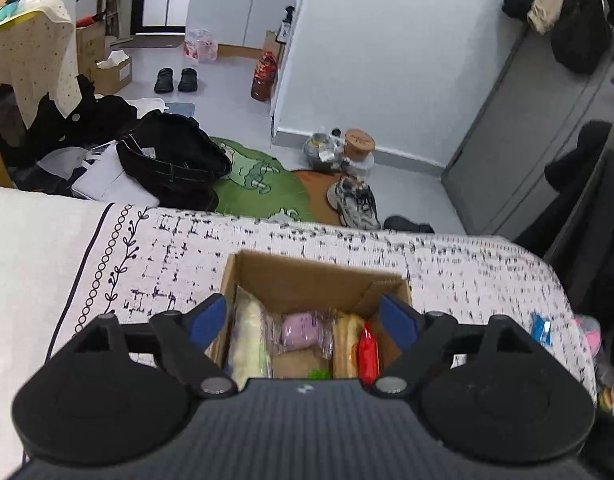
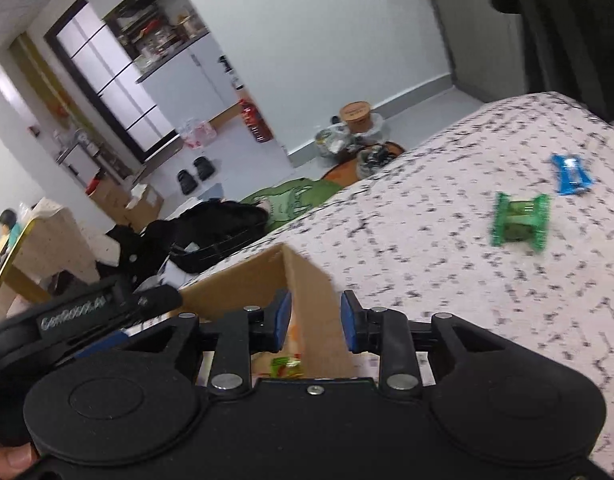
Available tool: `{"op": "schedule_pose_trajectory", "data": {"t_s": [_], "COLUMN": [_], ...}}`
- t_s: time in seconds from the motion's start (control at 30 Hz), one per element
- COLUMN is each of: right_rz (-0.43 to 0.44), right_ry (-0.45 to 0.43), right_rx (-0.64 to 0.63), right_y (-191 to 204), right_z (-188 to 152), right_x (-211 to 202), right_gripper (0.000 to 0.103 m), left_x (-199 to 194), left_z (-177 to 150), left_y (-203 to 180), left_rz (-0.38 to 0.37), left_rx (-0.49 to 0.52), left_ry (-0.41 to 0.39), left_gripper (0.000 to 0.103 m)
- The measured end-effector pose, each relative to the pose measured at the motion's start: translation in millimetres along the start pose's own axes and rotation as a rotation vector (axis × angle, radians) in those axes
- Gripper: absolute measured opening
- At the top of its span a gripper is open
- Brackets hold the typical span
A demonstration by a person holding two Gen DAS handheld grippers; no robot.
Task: Organize snacks
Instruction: 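Carry both snacks into the cardboard box and open both grippers, then grasp the green wrapped candy with left gripper while right grasps the blue packet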
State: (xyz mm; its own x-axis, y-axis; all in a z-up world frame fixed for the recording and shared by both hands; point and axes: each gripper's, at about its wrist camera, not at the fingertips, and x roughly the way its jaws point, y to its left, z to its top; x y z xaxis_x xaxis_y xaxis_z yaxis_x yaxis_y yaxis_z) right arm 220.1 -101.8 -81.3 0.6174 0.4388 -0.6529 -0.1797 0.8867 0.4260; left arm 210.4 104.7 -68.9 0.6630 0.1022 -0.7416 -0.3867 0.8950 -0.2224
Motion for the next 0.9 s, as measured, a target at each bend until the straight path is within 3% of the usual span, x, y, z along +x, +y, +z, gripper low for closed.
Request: {"op": "schedule_pose_trajectory", "data": {"t_s": [0.17, 0.3, 0.43, 0.6, 0.9], "right_rz": [-0.014, -0.022, -0.037, -0.052, -0.126], "right_ry": [-0.011, -0.041, -0.055, -0.082, -0.107], "right_rx": [0.029, 0.034, 0.042, 0.036, 0.001], "right_y": [-24, -43, -65, -89, -134], "right_z": [3, 7, 10, 15, 34], "right_x": [-14, -28, -38, -50, -62], "right_gripper": [0.029, 0.041, 0.043, 0.058, 0.059], "left_x": [0, -1, 0, 3, 7], "left_z": [-8, -12, -16, -25, -35], "left_y": [-13, -29, -48, -73, -114], "left_rz": [-0.013, -0.047, -0.067, -0.088, -0.135], "left_rx": [0.044, 0.074, 0.115, 0.166, 0.217], "left_ry": [0.021, 0.037, 0.049, 0.058, 0.05], "left_gripper": [0.085, 0.09, 0.093, 0.096, 0.096]}}
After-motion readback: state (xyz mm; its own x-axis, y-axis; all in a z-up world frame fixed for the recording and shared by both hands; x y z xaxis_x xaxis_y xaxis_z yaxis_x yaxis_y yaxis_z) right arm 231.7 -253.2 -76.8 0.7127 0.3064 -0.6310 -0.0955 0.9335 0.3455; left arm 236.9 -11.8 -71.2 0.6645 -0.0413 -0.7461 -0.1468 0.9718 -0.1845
